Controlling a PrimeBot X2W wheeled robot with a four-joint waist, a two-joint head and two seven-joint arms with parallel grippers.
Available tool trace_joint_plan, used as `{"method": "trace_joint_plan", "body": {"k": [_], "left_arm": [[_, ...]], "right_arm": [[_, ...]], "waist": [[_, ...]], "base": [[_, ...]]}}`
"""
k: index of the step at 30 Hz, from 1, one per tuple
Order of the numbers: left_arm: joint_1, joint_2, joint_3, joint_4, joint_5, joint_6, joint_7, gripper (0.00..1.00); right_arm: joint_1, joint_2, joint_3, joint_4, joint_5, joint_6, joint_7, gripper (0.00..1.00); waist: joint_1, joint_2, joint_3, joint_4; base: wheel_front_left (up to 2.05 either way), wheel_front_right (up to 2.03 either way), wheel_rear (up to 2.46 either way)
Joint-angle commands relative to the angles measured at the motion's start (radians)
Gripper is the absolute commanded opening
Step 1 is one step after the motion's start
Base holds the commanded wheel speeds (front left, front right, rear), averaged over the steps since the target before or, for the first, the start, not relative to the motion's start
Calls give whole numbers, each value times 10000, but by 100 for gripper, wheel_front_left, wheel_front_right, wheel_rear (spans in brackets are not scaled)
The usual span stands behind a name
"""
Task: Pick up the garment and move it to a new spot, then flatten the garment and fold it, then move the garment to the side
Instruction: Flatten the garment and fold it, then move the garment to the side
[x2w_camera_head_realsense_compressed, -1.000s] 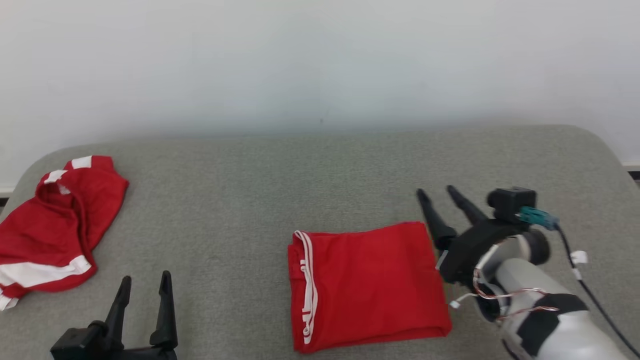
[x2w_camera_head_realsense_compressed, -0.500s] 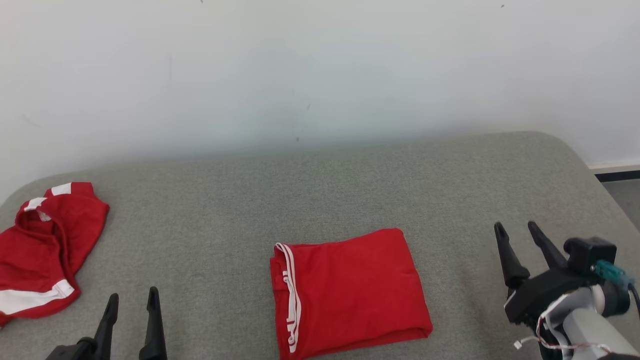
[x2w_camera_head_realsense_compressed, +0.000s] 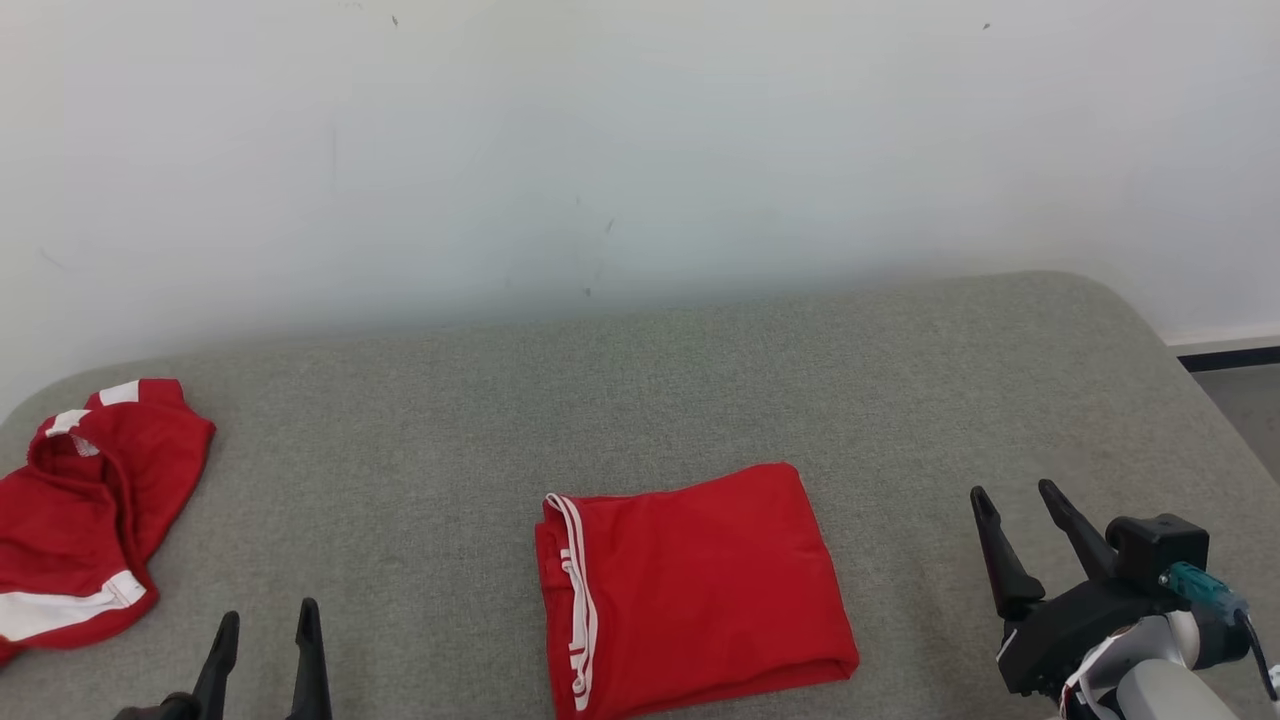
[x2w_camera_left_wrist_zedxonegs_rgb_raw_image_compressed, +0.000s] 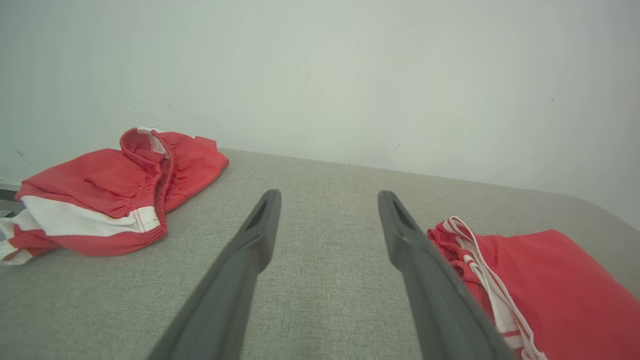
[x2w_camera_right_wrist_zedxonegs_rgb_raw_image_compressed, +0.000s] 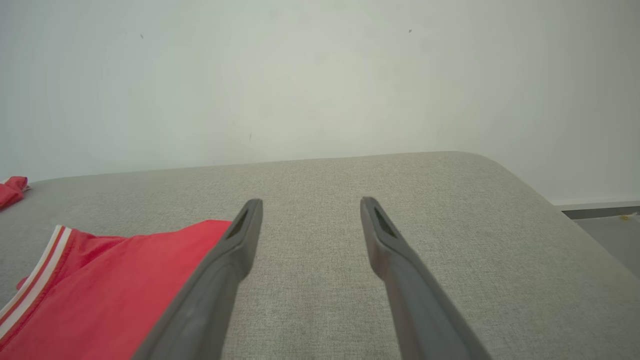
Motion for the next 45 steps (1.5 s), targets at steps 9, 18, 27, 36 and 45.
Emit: {"method": "trace_joint_plan", "body": {"k": [9,18,27,36,45], "left_arm": [[192,63,67,71,74,-22,-3,100],[98,112,3,62,-3,-24,-3,100],[-8,129,-58,62,-30,-17,-3,100],[-47,143,-115,27,-12,-17,-3,100],[-116,117,-285,-26,31,-18,-3,100]], "right_arm": [[465,240,-225,-656,-468,-23,429,100],[690,483,-617,-1045,-710,-23,664,100],[865,677,-930,-1227,-892,-23,839,100],[831,784,-1150,-1337,-1008,-23,938,100],[338,1096,-1063,-699,-514,-23,2701,100]], "waist": [[1,0,4,-3],[1,0,55,-31],[1,0,153,22],[1,0,241,184],[1,0,448,800]], "base": [[0,0,0],[0,0,0],[0,0,0],[0,0,0],[0,0,0]]}}
